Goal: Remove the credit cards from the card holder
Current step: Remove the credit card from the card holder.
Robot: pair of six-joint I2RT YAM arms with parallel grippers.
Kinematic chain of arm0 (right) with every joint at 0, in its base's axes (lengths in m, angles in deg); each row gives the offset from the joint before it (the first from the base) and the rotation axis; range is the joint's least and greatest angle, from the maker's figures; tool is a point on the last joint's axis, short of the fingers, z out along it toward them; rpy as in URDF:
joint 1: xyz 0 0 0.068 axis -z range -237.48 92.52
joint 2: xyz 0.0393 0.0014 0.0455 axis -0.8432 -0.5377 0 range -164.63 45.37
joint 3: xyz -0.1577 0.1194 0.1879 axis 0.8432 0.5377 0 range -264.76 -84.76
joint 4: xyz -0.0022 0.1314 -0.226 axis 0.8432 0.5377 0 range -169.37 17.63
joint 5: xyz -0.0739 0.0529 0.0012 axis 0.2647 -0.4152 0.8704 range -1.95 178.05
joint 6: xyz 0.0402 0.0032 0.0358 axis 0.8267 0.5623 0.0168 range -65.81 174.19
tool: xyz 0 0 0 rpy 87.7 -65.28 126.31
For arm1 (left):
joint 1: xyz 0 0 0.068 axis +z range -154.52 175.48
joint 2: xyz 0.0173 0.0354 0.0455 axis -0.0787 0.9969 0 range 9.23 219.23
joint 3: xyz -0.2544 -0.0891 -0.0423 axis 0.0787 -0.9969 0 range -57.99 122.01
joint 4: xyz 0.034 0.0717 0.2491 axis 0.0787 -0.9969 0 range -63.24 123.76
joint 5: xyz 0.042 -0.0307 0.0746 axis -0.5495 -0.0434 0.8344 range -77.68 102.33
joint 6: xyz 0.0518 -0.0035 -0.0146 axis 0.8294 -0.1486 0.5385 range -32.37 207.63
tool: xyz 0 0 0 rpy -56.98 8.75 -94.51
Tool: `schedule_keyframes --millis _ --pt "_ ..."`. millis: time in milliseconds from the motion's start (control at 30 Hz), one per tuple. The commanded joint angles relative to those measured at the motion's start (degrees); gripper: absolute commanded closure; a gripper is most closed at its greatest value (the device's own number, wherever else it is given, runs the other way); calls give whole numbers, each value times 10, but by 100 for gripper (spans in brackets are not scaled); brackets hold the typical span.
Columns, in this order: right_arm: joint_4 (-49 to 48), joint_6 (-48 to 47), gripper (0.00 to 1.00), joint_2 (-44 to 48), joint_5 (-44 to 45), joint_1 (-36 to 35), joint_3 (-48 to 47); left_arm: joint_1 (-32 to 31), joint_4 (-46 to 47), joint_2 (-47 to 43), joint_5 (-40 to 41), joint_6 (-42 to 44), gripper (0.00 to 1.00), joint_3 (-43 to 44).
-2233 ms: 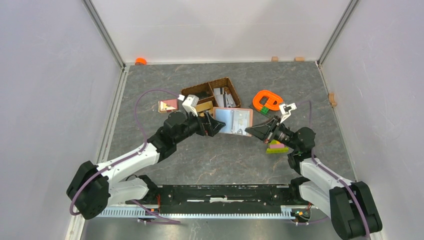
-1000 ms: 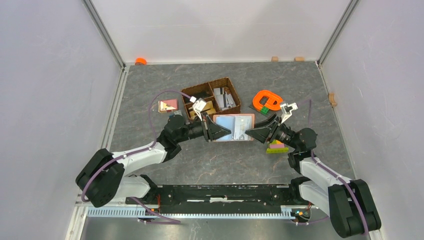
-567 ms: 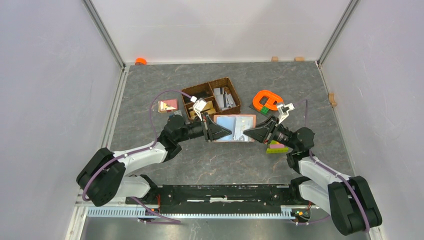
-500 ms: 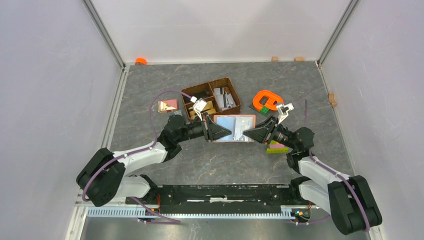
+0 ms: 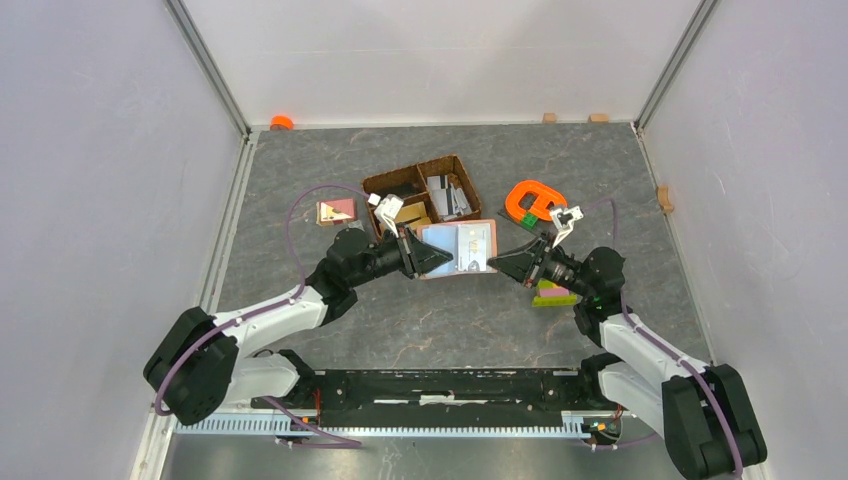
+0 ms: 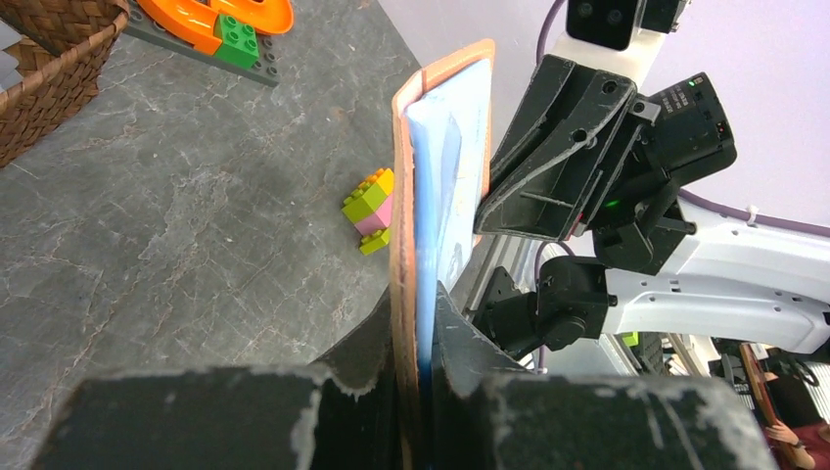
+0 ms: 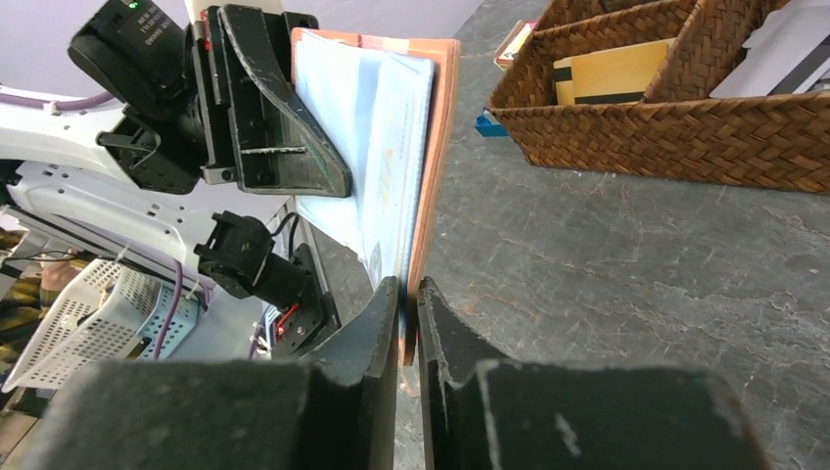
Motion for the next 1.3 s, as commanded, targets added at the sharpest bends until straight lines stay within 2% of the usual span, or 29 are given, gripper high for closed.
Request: schedule_keyframes --millis 0,167,233,333,433,633,867,1267 --pt "23 -32 88 7 12 -3 -24 5 11 -15 10 17 98 17" --pt "10 -27 83 16 2 -5 -25 6 -17 -15 31 23 98 22" --pt "11 -31 90 23 2 -5 -26 7 -27 -13 39 24 98 24" --pt "1 -27 95 25 -2 -9 -26 8 -31 -5 31 24 98 30" --pt "-22 -18 96 22 -8 -18 -24 8 -31 2 27 23 98 33" --pt "21 -46 98 9 4 -32 -39 8 -4 1 5 17 98 27" --pt "24 -61 99 6 8 -56 -45 8 9 29 -29 7 98 40" --pt "16 -64 99 -6 2 -82 -53 8 5 41 -33 7 98 45"
